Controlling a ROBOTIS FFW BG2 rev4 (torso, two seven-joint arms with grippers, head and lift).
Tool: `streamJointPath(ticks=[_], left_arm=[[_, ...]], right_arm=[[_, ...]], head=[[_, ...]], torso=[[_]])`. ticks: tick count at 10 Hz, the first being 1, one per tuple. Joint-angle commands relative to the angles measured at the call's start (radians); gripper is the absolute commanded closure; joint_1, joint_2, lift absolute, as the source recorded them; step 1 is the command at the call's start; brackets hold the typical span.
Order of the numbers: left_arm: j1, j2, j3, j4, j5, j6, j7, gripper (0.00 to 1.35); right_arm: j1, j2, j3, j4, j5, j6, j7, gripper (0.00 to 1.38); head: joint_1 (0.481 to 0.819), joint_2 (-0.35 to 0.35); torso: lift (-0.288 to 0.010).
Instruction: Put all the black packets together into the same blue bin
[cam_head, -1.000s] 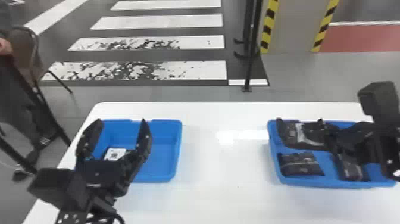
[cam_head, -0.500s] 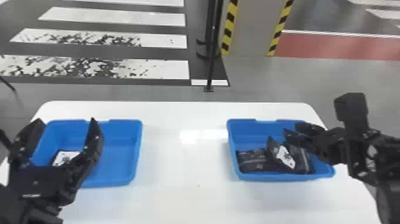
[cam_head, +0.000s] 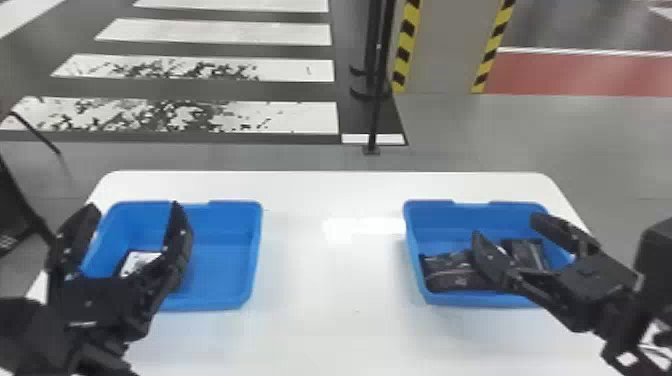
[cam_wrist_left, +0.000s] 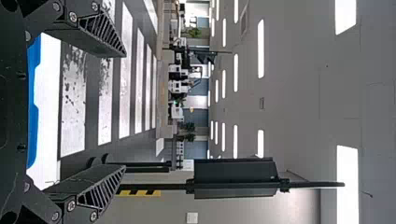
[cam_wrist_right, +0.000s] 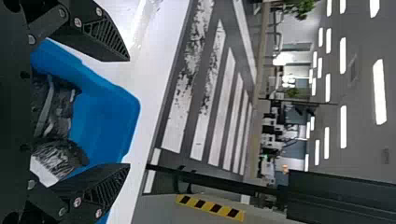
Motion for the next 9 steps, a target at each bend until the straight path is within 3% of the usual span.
streamJointPath(ticks=[1,3,6,9], left_arm=[[-0.004,0.000,0.006,0.004,0.002,0.011,-0.007,0.19],[-0.004,0.000,0.006,0.004,0.002,0.019,-0.009,0.19],[-0.004,0.000,0.010,0.011,0.006,0.033,-0.012,0.19],[-0.031,-0.003,0.044,0.011,0.008,0.095,-0.043,0.19]], right_arm=[[0.064,0.026,-0.002,0.025,-0.076,-0.255,0.000,0.17],[0.101,0.031,-0.002,0.071,-0.176,-0.375,-0.030,0.17],[0.114,0.026,0.004,0.125,-0.223,-0.363,-0.036,0.17],[0.118,0.026,0.004,0.111,-0.202,-0.289,-0.037,0.17]], head=[[0.695,-0.009],[0.695,0.012],[0.695,-0.001],[0.695,0.004]], torso=[[-0.110],[-0.110],[-0.110],[-0.110]])
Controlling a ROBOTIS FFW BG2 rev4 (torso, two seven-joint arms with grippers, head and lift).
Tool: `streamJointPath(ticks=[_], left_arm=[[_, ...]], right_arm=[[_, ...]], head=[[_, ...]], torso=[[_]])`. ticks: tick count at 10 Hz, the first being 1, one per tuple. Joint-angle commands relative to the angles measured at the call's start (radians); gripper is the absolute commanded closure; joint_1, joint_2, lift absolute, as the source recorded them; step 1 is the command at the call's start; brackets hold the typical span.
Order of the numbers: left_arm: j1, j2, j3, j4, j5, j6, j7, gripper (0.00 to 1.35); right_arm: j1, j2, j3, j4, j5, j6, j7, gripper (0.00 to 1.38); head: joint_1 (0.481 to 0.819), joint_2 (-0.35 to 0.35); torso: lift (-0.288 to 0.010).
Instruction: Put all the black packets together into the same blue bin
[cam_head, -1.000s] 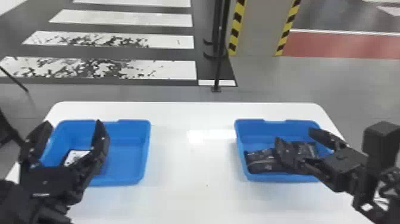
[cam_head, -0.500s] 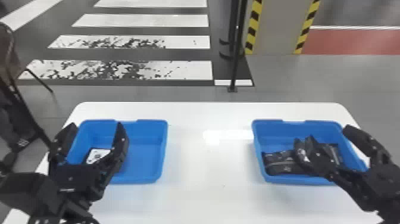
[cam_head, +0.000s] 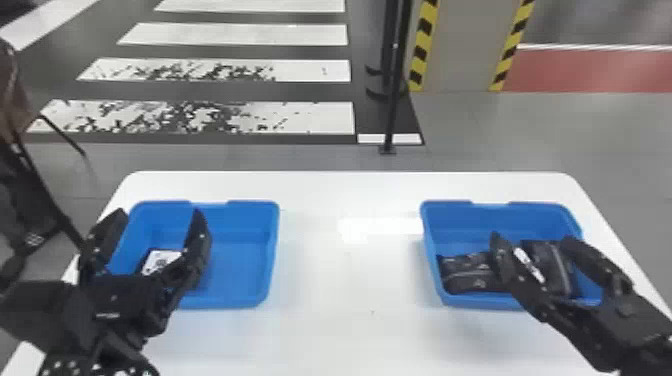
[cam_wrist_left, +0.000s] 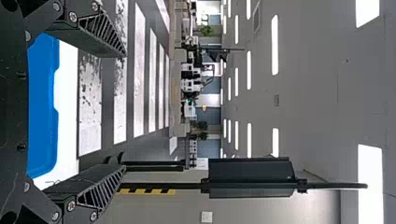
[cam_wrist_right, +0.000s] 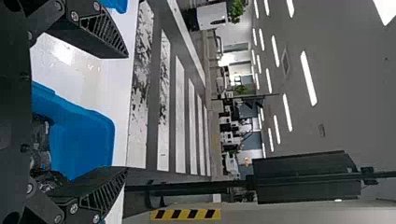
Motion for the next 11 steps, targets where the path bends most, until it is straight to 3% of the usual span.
streamJointPath(ticks=[1,3,5,8,11], left_arm=[[-0.038,-0.003,0.037,0.000,0.005,0.077,-0.028,0.19],[-0.136,-0.002,0.121,0.000,0.015,0.300,-0.123,0.19],[-0.205,0.003,0.173,0.012,0.019,0.416,-0.154,0.19],[-0.310,0.027,0.179,0.074,0.001,0.661,-0.180,0.19],[-0.411,0.052,0.177,0.253,-0.019,0.779,-0.228,0.19]], right_arm=[[0.001,0.001,0.000,-0.002,0.003,0.012,0.000,0.17],[-0.001,0.000,0.000,0.006,0.021,0.029,0.000,0.17],[0.001,-0.009,-0.002,0.030,0.027,0.063,0.001,0.17],[0.001,-0.022,-0.004,0.074,0.041,0.100,0.011,0.17],[-0.004,-0.025,-0.004,0.099,0.033,0.102,0.017,0.17]], head=[[0.695,0.009],[0.695,0.031],[0.695,0.058],[0.695,0.088],[0.695,0.082]], torso=[[-0.110],[-0.110],[-0.110],[-0.110],[-0.110]])
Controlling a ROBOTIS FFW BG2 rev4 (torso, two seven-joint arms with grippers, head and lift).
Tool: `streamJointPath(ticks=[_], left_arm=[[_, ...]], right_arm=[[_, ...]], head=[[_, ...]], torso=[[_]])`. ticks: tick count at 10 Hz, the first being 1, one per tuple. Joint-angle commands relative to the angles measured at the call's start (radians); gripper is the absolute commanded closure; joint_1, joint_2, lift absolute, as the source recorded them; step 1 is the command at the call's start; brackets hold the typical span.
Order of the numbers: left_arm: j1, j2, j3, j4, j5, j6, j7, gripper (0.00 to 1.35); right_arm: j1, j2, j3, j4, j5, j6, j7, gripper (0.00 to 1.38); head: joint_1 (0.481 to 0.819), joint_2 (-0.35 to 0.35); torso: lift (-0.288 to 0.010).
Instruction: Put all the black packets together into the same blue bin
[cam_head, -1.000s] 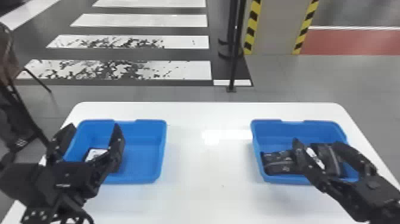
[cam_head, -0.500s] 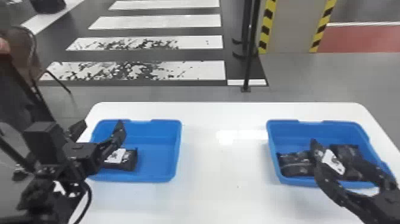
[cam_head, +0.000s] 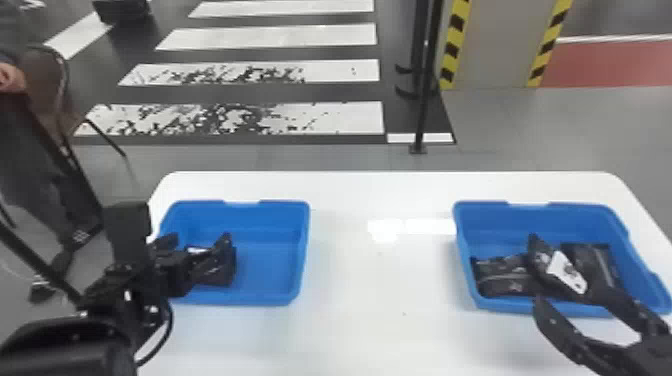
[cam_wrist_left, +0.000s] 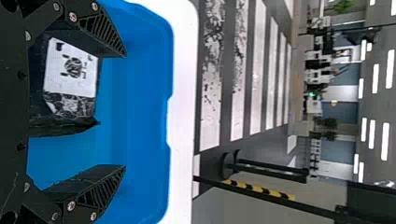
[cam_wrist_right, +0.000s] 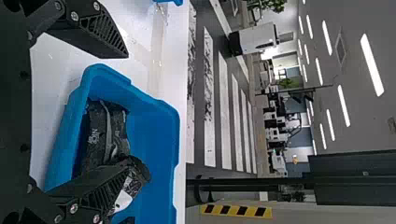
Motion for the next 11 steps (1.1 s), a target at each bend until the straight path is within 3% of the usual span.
streamJointPath(ticks=[1,5,11], left_arm=[[-0.026,0.003,0.007,0.068,-0.004,0.020,-0.001,0.19],[-0.075,0.020,0.019,0.146,-0.046,0.094,-0.018,0.19],[-0.134,0.029,0.015,0.259,-0.066,0.084,-0.024,0.19]], right_arm=[[-0.006,0.000,0.000,0.005,-0.001,-0.001,0.005,0.17],[-0.014,0.000,0.000,0.015,-0.007,-0.001,0.019,0.17],[-0.023,0.001,0.000,0.027,-0.011,-0.001,0.032,0.17]], head=[[0.695,0.085],[0.695,0.107],[0.695,0.126]], torso=[[-0.110],[-0.110],[-0.110]])
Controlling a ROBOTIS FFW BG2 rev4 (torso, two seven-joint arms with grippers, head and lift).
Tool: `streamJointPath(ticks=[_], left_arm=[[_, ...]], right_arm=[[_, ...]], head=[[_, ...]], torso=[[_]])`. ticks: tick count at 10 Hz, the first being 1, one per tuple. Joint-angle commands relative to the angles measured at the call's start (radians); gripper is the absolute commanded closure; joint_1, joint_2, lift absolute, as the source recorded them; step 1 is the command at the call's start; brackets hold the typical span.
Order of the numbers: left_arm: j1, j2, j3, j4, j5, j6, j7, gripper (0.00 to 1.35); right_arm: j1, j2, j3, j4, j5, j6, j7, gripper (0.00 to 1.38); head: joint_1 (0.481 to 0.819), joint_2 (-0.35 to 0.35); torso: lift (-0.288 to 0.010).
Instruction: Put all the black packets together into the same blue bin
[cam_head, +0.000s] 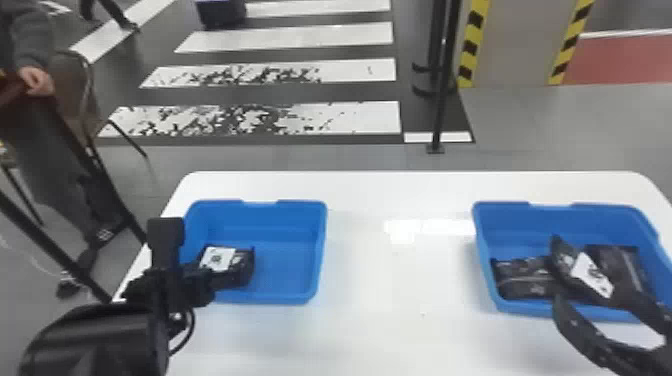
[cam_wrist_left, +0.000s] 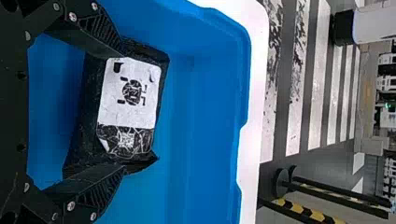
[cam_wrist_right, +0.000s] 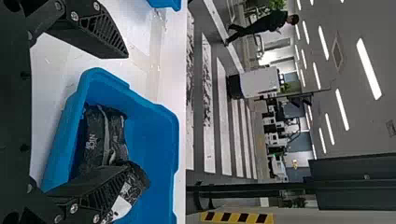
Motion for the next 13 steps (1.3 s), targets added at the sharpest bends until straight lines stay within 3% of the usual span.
streamJointPath(ticks=[1,2,3,4,5,6,9,13], left_arm=[[-0.025,0.005,-0.003,0.062,-0.003,-0.029,0.000,0.19],[-0.042,0.006,-0.003,0.084,-0.027,-0.019,0.002,0.19],[-0.052,0.011,-0.021,0.084,-0.055,0.038,0.002,0.54],[-0.059,0.011,-0.031,0.082,-0.069,0.082,0.009,1.06],[-0.062,0.011,-0.037,0.082,-0.085,0.092,0.009,1.15],[-0.064,0.011,-0.049,0.079,-0.109,0.092,0.009,1.21],[-0.042,0.005,-0.051,0.043,-0.144,0.057,0.020,1.21],[0.085,-0.026,-0.039,-0.225,-0.150,-0.046,0.068,1.21]], right_arm=[[-0.003,0.000,0.000,0.006,-0.002,0.000,0.004,0.17],[-0.005,0.000,0.000,0.011,-0.002,0.000,0.010,0.17],[-0.010,0.000,0.000,0.013,-0.004,0.000,0.014,0.17],[-0.010,0.000,0.000,0.020,-0.010,0.000,0.016,0.17],[-0.013,0.000,0.000,0.025,-0.012,0.000,0.019,0.17],[-0.013,0.000,-0.002,0.030,-0.016,0.000,0.024,0.17],[-0.015,0.000,-0.006,0.040,-0.022,-0.010,0.030,0.17],[-0.028,0.000,-0.006,0.033,-0.048,-0.037,0.031,0.17]], head=[[0.695,0.125],[0.695,0.125],[0.695,0.129],[0.695,0.133],[0.695,0.134],[0.695,0.134],[0.695,0.135],[0.695,0.143]], torso=[[-0.110],[-0.110],[-0.110],[-0.110],[-0.110],[-0.110],[-0.110],[-0.110]])
